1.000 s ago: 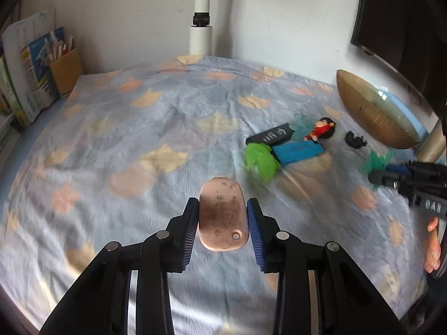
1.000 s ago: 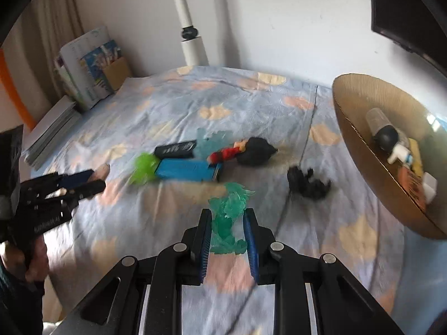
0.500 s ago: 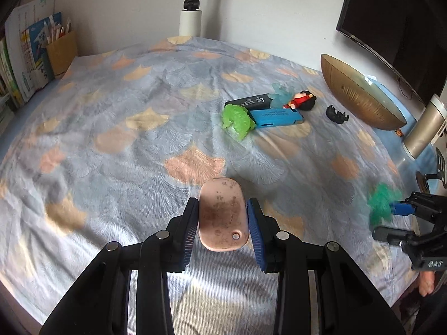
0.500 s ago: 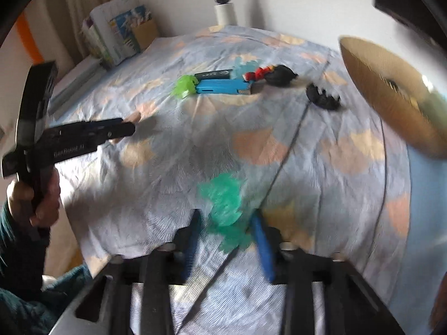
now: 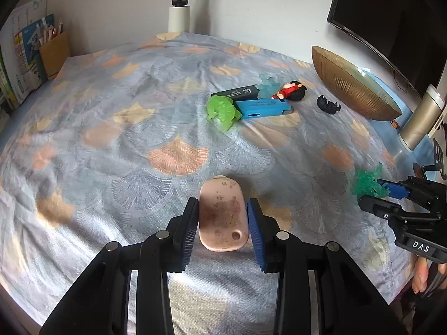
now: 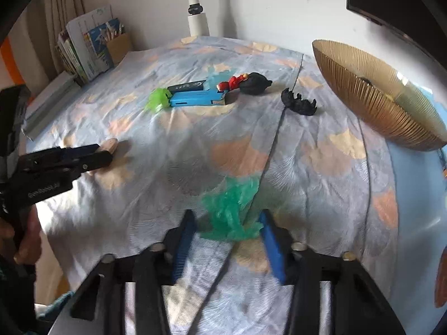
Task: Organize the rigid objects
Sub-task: 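Carry the eraser and green figure to the brown bowl and release both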
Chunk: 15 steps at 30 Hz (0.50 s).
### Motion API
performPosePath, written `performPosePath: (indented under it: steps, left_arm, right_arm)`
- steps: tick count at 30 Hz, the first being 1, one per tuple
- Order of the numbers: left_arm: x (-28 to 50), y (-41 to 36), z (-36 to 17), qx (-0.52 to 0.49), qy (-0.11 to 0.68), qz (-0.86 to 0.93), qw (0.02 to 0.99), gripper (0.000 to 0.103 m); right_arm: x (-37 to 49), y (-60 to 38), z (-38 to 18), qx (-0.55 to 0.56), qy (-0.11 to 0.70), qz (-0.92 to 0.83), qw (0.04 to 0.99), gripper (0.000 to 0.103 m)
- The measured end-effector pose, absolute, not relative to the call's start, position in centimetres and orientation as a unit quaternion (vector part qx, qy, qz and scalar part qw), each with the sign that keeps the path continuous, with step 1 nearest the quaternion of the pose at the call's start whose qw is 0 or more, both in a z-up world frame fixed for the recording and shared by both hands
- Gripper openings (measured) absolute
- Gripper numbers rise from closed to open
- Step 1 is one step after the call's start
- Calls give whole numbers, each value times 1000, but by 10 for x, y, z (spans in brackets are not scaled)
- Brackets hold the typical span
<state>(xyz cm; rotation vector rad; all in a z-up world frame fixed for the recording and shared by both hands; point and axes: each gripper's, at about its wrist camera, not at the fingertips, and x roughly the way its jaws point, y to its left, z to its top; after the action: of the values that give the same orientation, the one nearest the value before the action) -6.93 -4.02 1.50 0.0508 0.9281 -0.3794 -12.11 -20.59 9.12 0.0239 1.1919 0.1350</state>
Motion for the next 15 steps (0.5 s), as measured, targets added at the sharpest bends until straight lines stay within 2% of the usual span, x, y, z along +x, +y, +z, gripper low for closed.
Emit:
performPosePath:
  steps: [5, 11, 15]
  left_arm:
    - [-71, -44, 24, 21, 437, -188, 880, 32]
    - [-74, -57, 62, 49, 397, -192, 896, 32]
    - [-66, -77, 98, 68, 360, -200, 909, 32]
  right_arm:
    - [-126, -210, 99, 48, 545, 96, 831, 37]
    - [-120, -219, 127, 27, 524, 82, 848, 37]
    - [-111, -241, 166, -2, 489, 61, 870, 37]
